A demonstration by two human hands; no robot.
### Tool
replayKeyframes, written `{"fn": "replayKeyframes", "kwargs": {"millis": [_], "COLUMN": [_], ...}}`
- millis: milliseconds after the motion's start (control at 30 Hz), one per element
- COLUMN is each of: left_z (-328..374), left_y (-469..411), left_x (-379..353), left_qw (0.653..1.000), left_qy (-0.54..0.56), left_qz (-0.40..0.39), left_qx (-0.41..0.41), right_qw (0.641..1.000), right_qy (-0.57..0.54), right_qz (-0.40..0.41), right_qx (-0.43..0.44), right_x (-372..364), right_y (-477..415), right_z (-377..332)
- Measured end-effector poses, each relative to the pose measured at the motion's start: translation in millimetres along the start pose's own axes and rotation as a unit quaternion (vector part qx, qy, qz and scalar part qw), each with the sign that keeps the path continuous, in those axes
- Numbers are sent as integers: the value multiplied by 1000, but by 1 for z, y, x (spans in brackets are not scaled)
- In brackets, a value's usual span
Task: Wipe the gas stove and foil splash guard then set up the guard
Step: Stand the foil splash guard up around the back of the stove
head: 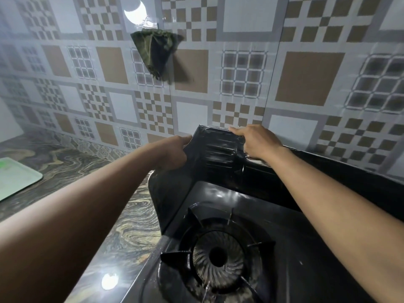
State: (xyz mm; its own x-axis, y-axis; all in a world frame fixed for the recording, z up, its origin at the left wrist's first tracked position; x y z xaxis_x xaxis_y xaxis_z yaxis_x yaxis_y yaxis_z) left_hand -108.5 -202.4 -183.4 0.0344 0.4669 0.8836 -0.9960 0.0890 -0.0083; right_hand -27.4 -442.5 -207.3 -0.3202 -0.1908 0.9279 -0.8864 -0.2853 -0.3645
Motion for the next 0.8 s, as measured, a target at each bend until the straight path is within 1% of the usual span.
{"fn": "replayKeyframes", "kwargs": {"millis": [233, 367, 500, 567, 667, 733, 800], "left_z": [11, 8, 5, 5, 2, -3, -7], "left_y": [4, 7, 9, 9, 10, 13, 19], "left_x": [1, -5, -13, -13, -11, -9, -7], "left_qw": [1000, 1000, 1000, 999, 998, 997, 996], "left_qy": [6, 0, 3, -12, -28, -27, -26], "left_qz": [-3, -5, 19, 31, 49, 61, 79], "left_qx": [-3, 12, 16, 20, 27, 34, 41], "right_qw": [1000, 999, 999, 999, 997, 994, 988], "right_qy": [-2, 8, 21, 35, 35, 11, -28], "right_qz": [-19, -37, -45, -38, -8, -2, -22], "right_qx": [-14, -14, -6, 14, 66, 108, 150], "right_x": [17, 19, 11, 9, 8, 5, 2], "right_y": [7, 11, 5, 0, -10, -19, -29], "right_z": [5, 4, -1, -8, -24, -39, -55]}}
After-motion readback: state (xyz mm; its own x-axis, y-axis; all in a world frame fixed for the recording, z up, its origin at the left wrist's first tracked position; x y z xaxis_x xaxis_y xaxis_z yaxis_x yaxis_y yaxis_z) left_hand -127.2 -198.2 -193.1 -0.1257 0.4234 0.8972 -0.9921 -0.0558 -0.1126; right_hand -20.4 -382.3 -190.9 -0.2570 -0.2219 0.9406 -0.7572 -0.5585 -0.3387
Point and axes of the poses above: each hand's wrist, its own y-axis away from the middle knuckle, its own x-axis out of the back of the hand, z = x × y, the point moved 1 cm from there along -y, towards the middle knuckle, and after that the axes turned 6 degrees about z, right-handed, at the moved point
